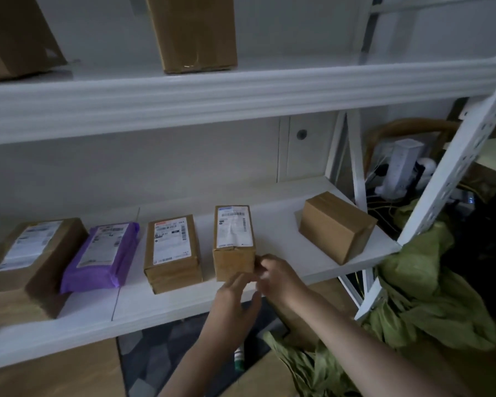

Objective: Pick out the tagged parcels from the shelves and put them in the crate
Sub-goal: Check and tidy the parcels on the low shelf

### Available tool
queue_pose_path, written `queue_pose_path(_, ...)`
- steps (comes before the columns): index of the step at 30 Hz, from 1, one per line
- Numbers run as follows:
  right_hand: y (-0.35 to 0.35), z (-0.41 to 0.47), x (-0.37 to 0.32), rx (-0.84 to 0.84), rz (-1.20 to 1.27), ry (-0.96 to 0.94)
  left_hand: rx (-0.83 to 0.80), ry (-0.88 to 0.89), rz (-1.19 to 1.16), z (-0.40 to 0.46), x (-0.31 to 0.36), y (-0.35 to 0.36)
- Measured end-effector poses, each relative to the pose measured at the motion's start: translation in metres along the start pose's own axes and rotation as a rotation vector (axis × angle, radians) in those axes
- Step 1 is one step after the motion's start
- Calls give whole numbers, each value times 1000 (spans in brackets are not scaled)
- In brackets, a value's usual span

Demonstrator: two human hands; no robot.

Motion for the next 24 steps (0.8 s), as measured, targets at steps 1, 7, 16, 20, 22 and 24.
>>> queue_pose_path(1,-2,3,-1,4,-10,-40,6,23,-20,6,4,7)
queue_pose_path(7,-15,4,7,5,71,-57,140,-26,-45,35,16,41)
queue_pose_path(16,-69,-40,77,-47,120,-52,117,-108,-2,86,45,88)
queue_pose_path(20,-113,-81,113,-39,298,-34,38,-194,1,89,67,112)
queue_pose_path(22,-131,-95,132,18,313,-25,51,-197,25,94,73,120)
queue_pose_path(24,-139,-107,151,112,303,-40,80,-197,41,97,70,129)
Point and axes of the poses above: each hand's wrist, its own z-axis towards the middle knuckle, its own y-axis out of the palm, x = y × z, the point moved 3 cm from there along z, towards the middle knuckle, and after that the axes turned 10 degrees about -y, right-handed, at the moved point
